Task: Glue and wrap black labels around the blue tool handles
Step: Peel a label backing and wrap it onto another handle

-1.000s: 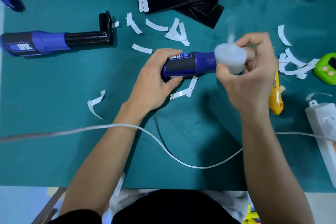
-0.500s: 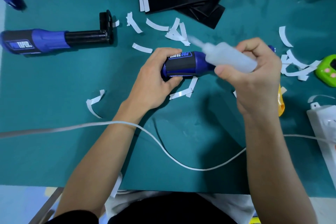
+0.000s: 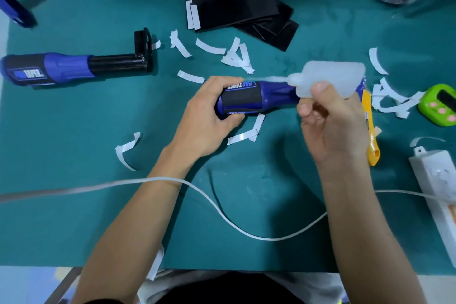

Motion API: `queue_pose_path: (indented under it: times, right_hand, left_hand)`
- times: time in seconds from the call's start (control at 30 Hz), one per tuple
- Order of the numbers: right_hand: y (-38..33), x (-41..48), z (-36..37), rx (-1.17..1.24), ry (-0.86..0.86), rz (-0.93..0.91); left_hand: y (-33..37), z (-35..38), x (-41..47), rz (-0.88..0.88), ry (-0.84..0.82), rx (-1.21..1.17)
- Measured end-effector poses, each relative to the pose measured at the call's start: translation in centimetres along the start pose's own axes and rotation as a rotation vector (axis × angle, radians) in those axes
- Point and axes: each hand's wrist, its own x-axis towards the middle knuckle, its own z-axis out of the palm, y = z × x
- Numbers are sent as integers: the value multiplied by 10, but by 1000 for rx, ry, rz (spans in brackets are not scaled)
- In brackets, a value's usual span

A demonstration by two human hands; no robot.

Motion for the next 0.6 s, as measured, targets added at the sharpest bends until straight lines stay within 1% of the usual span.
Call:
queue_pose_path:
  times: [0.2, 0.37, 0.5, 0.53, 0.6]
  right_hand:
    - [2, 5, 7, 218, 54, 4]
    - [8, 1, 23, 148, 64, -32]
    - [9, 3, 31, 219, 27, -50]
    - [11, 3, 32, 187, 9, -58]
    - [13, 1, 35, 45, -28, -96]
  left_hand:
    - [0, 1, 1, -2, -3, -18]
    - [1, 0, 3, -16, -10, -38]
    - [0, 0, 4, -6, -4, -33]
    - [0, 0, 3, -6, -1, -36]
    - [0, 0, 3, -3, 2, -47]
